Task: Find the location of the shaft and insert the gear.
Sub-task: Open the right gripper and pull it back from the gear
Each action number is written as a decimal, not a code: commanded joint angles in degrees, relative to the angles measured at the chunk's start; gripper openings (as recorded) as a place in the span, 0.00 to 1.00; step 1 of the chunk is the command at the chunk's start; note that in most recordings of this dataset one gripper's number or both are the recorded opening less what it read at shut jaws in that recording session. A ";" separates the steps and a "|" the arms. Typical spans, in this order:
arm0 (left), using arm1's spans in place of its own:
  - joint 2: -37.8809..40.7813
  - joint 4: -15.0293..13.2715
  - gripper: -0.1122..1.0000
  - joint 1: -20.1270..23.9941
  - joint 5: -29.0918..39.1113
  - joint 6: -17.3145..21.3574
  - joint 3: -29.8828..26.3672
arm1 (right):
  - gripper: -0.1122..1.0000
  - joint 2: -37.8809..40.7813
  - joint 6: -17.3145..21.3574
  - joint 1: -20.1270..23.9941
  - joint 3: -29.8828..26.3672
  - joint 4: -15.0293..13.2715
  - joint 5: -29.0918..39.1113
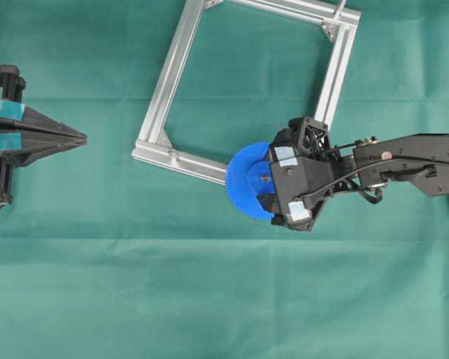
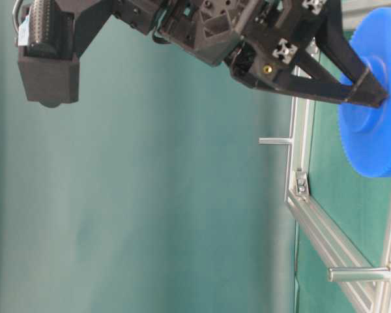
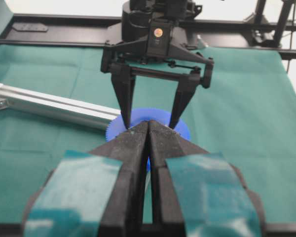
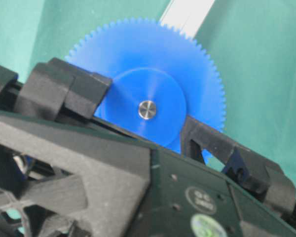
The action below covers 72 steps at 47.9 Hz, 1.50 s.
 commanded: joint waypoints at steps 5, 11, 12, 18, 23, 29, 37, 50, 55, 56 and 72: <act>0.35 -0.09 0.11 0.09 -0.09 0.00 -1.58 | 0.81 -0.79 -0.09 0.35 -0.79 -0.18 -1.05; 0.35 -0.09 0.11 0.00 -0.09 0.00 -1.58 | 0.81 -0.79 -0.09 0.35 -0.79 -0.18 -1.05; 0.35 -0.09 0.11 0.00 -0.09 0.00 -1.58 | 0.81 -0.79 -0.09 0.35 -0.79 -0.18 -1.05; 0.35 -0.09 0.11 0.00 -0.09 0.00 -1.58 | 0.82 -0.79 -0.18 0.35 -0.97 -0.18 -1.05; 0.35 -0.09 0.11 0.00 0.00 0.00 -1.58 | 0.82 -1.14 -0.44 0.35 -1.32 -0.26 -0.79; 0.35 -0.09 0.11 0.00 0.00 0.00 -1.67 | 0.82 -2.81 -0.62 0.35 -1.58 -0.53 0.09; 0.35 -0.09 0.11 0.00 0.00 0.00 -1.58 | 0.82 -6.68 -0.62 0.35 -1.58 -1.76 1.41; 0.35 -0.09 0.11 0.00 0.09 0.00 -1.67 | 0.82 -12.83 -0.62 0.35 -1.58 -4.57 3.78; 0.35 -0.09 0.11 0.00 0.09 0.00 -1.58 | 0.82 -14.59 -0.62 0.35 -1.23 -5.54 4.31; 0.35 -0.09 0.11 0.09 0.18 0.00 -1.58 | 0.82 -14.85 -0.62 0.35 -1.23 -5.80 4.48; 0.35 -0.09 0.11 0.00 0.09 0.00 -1.58 | 0.82 -18.02 -0.18 0.35 0.44 -6.86 4.48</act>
